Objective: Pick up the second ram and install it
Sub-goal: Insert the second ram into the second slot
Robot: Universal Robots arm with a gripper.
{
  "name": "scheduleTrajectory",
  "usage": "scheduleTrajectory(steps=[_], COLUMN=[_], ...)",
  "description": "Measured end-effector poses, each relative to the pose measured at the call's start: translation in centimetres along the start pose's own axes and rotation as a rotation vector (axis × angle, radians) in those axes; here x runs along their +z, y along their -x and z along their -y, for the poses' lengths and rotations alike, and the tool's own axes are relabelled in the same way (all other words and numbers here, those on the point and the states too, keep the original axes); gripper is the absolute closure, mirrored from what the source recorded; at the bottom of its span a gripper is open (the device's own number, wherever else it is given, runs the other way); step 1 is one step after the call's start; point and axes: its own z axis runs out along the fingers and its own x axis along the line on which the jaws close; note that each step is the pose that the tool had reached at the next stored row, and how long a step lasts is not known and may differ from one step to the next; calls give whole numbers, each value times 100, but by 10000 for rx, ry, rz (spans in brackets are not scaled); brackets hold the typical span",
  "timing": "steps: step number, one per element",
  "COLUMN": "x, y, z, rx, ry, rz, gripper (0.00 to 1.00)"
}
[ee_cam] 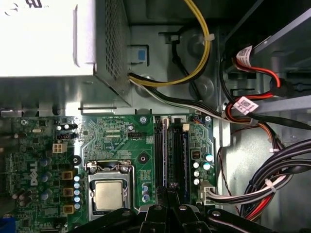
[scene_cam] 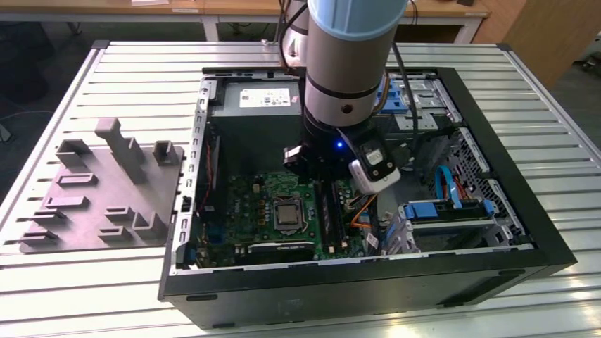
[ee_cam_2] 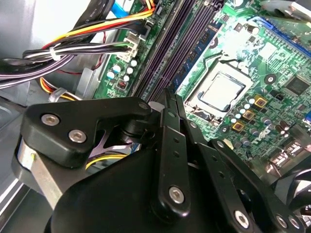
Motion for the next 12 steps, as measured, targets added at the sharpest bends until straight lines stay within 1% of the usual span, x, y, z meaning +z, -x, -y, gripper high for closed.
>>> scheduleTrajectory(steps=[5, 8, 12], x=[44, 65, 69], y=[0, 1, 1], z=[13, 14, 21], rx=[-43, -147, -176], ry=[-4, -1, -7], rz=[-36, -49, -60], gripper=[89, 89, 89])
